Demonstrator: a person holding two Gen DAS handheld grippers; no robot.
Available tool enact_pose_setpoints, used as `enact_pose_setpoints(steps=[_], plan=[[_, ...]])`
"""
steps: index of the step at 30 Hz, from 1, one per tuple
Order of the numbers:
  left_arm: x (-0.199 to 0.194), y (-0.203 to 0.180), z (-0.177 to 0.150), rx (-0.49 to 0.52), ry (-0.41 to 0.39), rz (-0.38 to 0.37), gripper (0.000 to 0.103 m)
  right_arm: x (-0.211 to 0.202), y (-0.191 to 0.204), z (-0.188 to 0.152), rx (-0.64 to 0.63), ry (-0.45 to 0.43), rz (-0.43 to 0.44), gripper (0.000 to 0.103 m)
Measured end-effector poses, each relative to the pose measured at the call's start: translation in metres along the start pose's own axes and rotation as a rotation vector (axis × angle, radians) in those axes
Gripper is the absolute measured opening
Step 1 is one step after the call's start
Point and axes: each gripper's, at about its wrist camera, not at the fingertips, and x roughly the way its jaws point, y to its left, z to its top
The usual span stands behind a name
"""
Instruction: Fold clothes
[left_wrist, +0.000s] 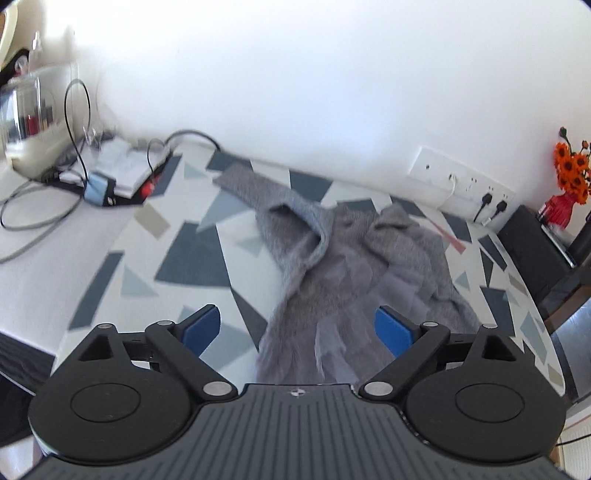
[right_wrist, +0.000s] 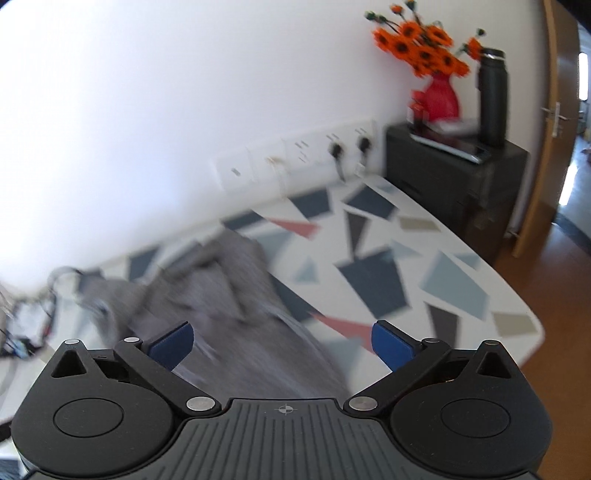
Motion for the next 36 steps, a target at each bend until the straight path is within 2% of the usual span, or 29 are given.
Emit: enact_pose_setpoints(steps=[5,8,11,15,16,19,23,26,29,32,36], plan=[[-0.01,-0.006,0.037,0.012,-0.056,0.015,0.1,0.008,0.045,0.043,-0.004,-0.03,0.081,0.102],[-0.007,-0.007,0.046,0.015,-0.078,0.028,0.103,0.023,0.067,0.061,-0.026,-0.021,0.1,0.102],[0.016,-0.004,0.042,0.01,-0.013,0.046,0.103,0.051,0.076,0.066,-0.038,-0.005,0.075,0.102],[0.058,-0.014,0.029,0.051,0.082,0.097,0.102,0.095,0.057,0.064,0.01,0.041,0.179,0.101],[0.069,-0.018,0.027,0.069,0.098,0.122,0.102,0.107,0.05,0.064,0.03,0.052,0.211,0.098],[0.107,-0.032,0.028,0.106,0.131,0.174,0.102,0.148,0.03,0.069,0.113,0.093,0.279,0.079],[0.157,-0.051,0.03,0.104,0.18,0.197,0.102,0.205,0.013,0.078,0.189,0.149,0.339,0.072],[0.18,-0.069,0.029,0.087,0.21,0.152,0.1,0.252,0.017,0.081,0.178,0.201,0.377,0.068],[0.198,-0.088,0.029,0.135,0.221,0.146,0.1,0.298,0.03,0.082,0.175,0.261,0.416,0.063],[0.218,-0.105,0.031,0.217,0.224,0.221,0.1,0.339,0.05,0.08,0.182,0.304,0.479,0.063],[0.239,-0.099,0.03,0.203,0.247,0.248,0.1,0.388,0.072,0.072,0.223,0.361,0.506,0.064]])
